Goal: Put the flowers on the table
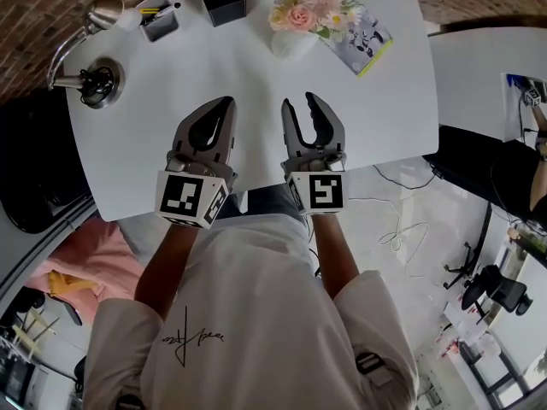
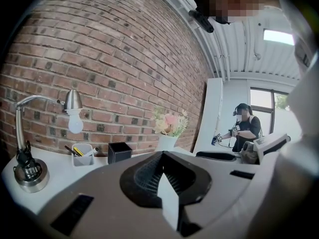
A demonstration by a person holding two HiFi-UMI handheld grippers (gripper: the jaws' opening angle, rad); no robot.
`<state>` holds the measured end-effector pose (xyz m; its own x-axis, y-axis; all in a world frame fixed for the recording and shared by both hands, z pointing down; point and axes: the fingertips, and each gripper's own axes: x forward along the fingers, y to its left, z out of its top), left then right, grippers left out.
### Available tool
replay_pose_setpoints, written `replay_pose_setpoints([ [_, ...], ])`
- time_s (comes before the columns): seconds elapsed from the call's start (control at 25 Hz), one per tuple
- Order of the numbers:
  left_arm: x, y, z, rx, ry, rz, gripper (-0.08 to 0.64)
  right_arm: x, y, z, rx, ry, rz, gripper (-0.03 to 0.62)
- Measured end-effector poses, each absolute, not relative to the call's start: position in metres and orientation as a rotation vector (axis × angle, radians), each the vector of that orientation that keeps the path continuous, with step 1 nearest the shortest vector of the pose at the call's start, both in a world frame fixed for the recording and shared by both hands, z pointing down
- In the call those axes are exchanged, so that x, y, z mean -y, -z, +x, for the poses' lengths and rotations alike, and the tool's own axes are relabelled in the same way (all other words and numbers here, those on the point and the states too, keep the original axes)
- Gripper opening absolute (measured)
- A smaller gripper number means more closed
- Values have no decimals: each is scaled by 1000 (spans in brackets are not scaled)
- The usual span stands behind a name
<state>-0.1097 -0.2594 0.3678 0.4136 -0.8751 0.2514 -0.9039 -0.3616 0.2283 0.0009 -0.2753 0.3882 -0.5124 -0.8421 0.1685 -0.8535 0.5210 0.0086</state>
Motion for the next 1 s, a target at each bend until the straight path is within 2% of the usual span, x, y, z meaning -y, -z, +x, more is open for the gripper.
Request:
replay_pose_setpoints([
  [1.0,206,-331,-92,1374,-87,2489,5,210,-343,0,2550,-192,1616,132],
])
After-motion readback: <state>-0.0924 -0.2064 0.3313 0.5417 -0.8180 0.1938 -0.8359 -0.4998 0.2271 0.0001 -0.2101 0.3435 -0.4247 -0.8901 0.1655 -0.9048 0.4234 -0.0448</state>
